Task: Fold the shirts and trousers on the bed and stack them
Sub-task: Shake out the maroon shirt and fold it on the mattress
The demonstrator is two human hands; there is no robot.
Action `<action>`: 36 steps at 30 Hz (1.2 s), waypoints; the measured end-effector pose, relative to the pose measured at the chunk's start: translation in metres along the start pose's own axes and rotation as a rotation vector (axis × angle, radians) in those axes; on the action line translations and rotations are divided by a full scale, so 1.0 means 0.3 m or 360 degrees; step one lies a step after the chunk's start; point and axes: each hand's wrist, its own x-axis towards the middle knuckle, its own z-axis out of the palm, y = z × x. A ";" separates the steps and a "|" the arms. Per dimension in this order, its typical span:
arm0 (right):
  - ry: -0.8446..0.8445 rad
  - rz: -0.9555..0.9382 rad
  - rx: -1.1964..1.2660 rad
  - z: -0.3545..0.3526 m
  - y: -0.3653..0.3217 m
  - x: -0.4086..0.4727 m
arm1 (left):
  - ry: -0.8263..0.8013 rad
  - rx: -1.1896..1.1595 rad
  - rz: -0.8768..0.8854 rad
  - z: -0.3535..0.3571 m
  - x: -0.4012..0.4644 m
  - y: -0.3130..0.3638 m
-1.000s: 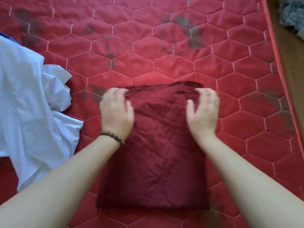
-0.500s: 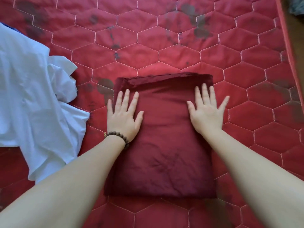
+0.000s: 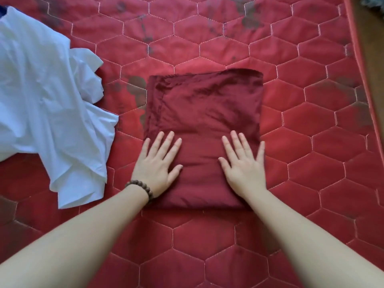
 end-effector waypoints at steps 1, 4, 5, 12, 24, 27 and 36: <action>0.0028 0.0096 -0.0020 -0.001 0.014 -0.022 | 0.0025 0.0020 -0.0032 0.000 -0.021 -0.026; 0.0175 0.0090 0.0071 -0.013 -0.067 -0.097 | 0.0084 0.0015 0.0075 0.009 -0.090 -0.039; 0.0186 -0.0048 0.0110 -0.010 -0.116 -0.125 | 0.0067 -0.0016 0.0156 0.016 -0.113 -0.029; -0.0021 -0.0407 0.0056 0.061 -0.115 -0.238 | -0.0010 -0.0291 -0.0066 0.055 -0.228 0.132; -0.0270 -0.0981 -0.0069 -0.035 0.163 -0.262 | -0.0339 -0.0463 -0.0621 -0.041 -0.354 0.568; -0.0096 -0.0799 0.0297 -0.087 0.131 -0.252 | -0.0208 -0.0360 -0.0412 -0.100 -0.273 0.512; -0.0172 0.0730 0.0542 -0.144 0.138 -0.108 | -0.0294 0.0254 0.0726 -0.259 0.372 0.369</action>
